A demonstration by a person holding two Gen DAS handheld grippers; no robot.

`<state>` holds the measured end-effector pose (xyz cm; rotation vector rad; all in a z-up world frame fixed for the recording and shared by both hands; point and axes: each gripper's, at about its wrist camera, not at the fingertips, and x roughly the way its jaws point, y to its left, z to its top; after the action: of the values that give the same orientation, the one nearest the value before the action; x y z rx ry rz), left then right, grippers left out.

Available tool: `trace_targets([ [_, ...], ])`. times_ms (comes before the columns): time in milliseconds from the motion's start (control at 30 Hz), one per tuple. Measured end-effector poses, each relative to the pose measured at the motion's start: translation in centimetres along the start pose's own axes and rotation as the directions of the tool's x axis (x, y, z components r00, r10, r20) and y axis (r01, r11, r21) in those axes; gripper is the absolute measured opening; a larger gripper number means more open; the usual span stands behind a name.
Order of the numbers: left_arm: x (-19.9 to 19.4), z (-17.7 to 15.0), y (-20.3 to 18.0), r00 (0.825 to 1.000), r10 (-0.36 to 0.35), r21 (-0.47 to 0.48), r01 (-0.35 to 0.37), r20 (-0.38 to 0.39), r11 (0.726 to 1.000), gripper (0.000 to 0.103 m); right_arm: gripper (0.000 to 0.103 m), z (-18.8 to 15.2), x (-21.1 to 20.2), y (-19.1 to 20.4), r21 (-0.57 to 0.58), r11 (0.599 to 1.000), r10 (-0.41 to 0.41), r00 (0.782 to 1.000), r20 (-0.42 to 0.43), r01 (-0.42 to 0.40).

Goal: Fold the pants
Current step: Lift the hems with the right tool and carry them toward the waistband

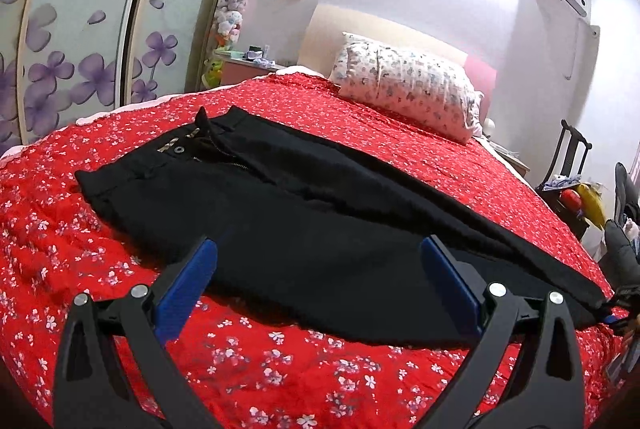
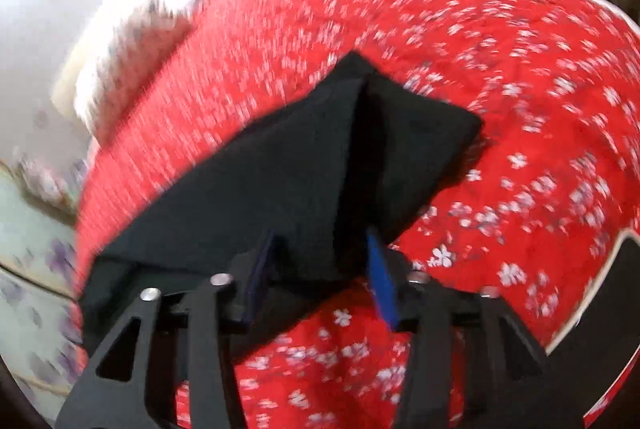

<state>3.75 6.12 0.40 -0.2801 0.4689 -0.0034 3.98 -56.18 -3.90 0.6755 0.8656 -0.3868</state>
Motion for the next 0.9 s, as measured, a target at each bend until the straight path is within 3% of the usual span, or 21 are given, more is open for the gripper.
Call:
trace_targets([
  [67,0.1,-0.1,-0.1,1.0,-0.001,0.001,0.001,-0.005,1.0,0.101,0.012,0.6,-0.7,0.3,-0.045,0.999,0.008,1.0,0.026,-0.007],
  [133,0.2,-0.1,-0.3,1.0,-0.008,0.003,0.008,-0.007,1.0,0.101,0.012,1.8,-2.0,0.2,-0.054,0.999,0.009,0.992,0.123,-0.002],
  [200,0.2,-0.2,-0.4,1.0,-0.018,0.009,0.018,-0.011,1.0,0.101,0.012,2.6,-2.1,-0.4,-0.041,0.999,-0.016,0.987,0.163,0.023],
  [300,0.2,-0.2,-0.7,1.0,-0.029,0.017,0.029,0.0,0.999,0.101,0.012,1.9,0.8,-1.2,-0.042,0.992,-0.115,0.991,0.064,0.117],
  [433,0.2,-0.3,-0.6,0.999,-0.046,0.0,0.046,-0.009,0.999,0.101,0.016,1.2,0.5,-1.4,-0.036,0.99,-0.132,0.989,0.073,0.135],
  [467,0.1,-0.4,-0.5,0.999,-0.051,-0.012,0.051,-0.013,0.999,0.101,0.019,1.2,0.0,-1.5,-0.018,0.988,-0.15,0.987,0.064,0.151],
  [533,0.0,-0.3,-0.3,0.998,-0.056,-0.031,0.056,-0.009,0.998,0.101,0.042,0.5,-1.8,-1.7,0.042,0.976,-0.215,0.973,0.086,0.212],
  [567,0.0,-0.3,-0.3,0.998,-0.057,-0.042,0.057,-0.004,0.997,0.101,0.063,0.0,-3.2,-1.4,0.079,0.971,-0.234,0.964,0.126,0.226],
  [600,-0.1,-0.3,-0.2,0.998,-0.063,-0.053,0.063,-0.001,0.997,0.101,0.064,-0.7,-4.1,-1.2,0.093,0.979,-0.196,0.967,0.164,0.183],
  [667,-0.1,-0.2,-0.1,0.997,-0.079,-0.07,0.078,-0.006,0.994,0.101,0.064,-2.0,-5.4,0.0,0.088,0.995,0.026,0.981,0.194,-0.044],
  [700,-0.1,-0.2,-0.1,0.996,-0.088,-0.077,0.087,-0.011,0.993,0.101,0.062,-2.6,-5.2,0.7,0.094,0.984,0.134,0.975,0.175,-0.152],
  [733,0.0,-0.2,-0.1,0.995,-0.099,-0.081,0.097,-0.021,0.992,0.101,0.06,-3.3,-4.4,1.6,0.119,0.95,0.274,0.953,0.13,-0.289],
  [767,0.1,-0.1,-0.2,0.994,-0.107,-0.081,0.104,-0.03,0.991,0.101,0.054,-3.8,-3.2,2.5,0.154,0.913,0.37,0.926,0.076,-0.377],
  [800,0.3,-0.1,-0.2,0.992,-0.117,-0.079,0.114,-0.041,0.99,0.101,0.052,-4.4,-1.5,3.7,0.201,0.875,0.447,0.894,0.016,-0.441],
  [833,0.3,-0.1,-0.3,0.991,-0.123,-0.078,0.119,-0.048,0.99,0.101,0.052,-4.8,-0.3,4.8,0.227,0.856,0.48,0.877,-0.02,-0.464],
  [900,0.3,-0.2,-0.3,0.99,-0.129,-0.077,0.126,-0.047,0.989,0.101,0.051,-5.3,1.7,7.2,0.206,0.864,0.481,0.874,-0.074,-0.458],
])
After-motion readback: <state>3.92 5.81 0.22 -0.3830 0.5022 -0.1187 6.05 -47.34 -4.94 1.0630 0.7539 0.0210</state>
